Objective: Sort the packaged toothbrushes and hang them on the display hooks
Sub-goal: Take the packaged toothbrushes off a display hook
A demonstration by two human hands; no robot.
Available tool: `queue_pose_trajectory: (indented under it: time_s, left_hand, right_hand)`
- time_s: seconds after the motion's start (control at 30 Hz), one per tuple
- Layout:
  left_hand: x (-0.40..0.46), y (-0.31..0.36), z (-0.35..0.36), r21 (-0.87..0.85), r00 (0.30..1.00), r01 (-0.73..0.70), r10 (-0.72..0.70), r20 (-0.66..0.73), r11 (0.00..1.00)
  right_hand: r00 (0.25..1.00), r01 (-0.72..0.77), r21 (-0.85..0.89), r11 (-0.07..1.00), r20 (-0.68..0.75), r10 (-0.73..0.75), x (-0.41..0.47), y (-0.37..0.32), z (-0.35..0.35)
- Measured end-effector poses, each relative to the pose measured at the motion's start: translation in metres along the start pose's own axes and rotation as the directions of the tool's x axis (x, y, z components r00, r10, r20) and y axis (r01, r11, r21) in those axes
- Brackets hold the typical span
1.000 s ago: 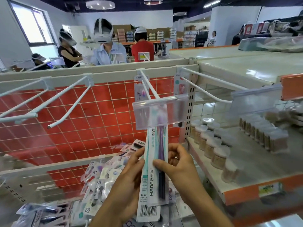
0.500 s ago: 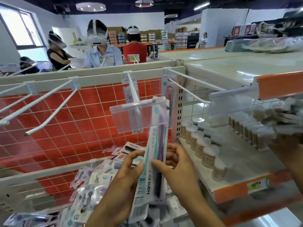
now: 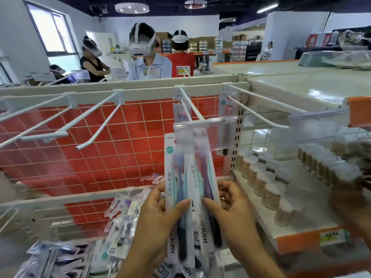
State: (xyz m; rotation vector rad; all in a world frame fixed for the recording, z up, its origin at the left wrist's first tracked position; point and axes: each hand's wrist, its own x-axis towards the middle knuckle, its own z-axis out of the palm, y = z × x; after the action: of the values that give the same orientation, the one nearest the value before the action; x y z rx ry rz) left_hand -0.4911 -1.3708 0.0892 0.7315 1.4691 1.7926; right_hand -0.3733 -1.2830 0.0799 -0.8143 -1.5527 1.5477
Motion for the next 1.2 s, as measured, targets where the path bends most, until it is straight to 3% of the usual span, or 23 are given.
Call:
queue_pose_trajectory:
  time_s: [0.17,0.37,0.67,0.77,0.9,1.0,1.2]
  left_hand:
    - [-0.004,-0.004,-0.013,0.033,0.999,-0.032,0.033,-0.029,0.999]
    - [-0.009,-0.002,-0.021,0.011,0.993,-0.079,0.080,-0.083,0.997]
    - [-0.021,0.000,-0.055,0.034,0.967,-0.184,0.187,-0.172,0.982]
    - [-0.024,0.005,-0.079,0.002,0.958,-0.214,0.210,-0.196,0.977]
    - [-0.027,0.012,-0.112,-0.041,0.927,-0.266,0.244,-0.285,0.963]
    - [-0.026,0.015,-0.130,-0.078,0.898,-0.290,0.243,-0.367,0.954]
    - [-0.028,0.017,-0.152,-0.069,0.894,-0.297,0.252,-0.371,0.952]
  right_hand:
    - [0.990,-0.099,-0.057,0.994,0.094,0.104,-0.006,0.013,0.014]
    - [0.984,-0.080,-0.090,0.993,0.151,0.093,-0.010,0.016,0.027]
    - [0.981,0.093,0.013,0.996,0.168,-0.094,-0.017,0.006,0.063]
    - [0.982,0.170,-0.037,0.985,0.094,-0.166,-0.025,0.007,0.084]
    - [0.952,0.294,-0.082,0.952,0.117,-0.284,-0.038,0.010,0.116]
    - [0.942,0.315,-0.084,0.945,0.152,-0.301,-0.046,0.012,0.137]
    - [0.942,0.317,-0.084,0.945,0.143,-0.303,-0.051,0.006,0.164]
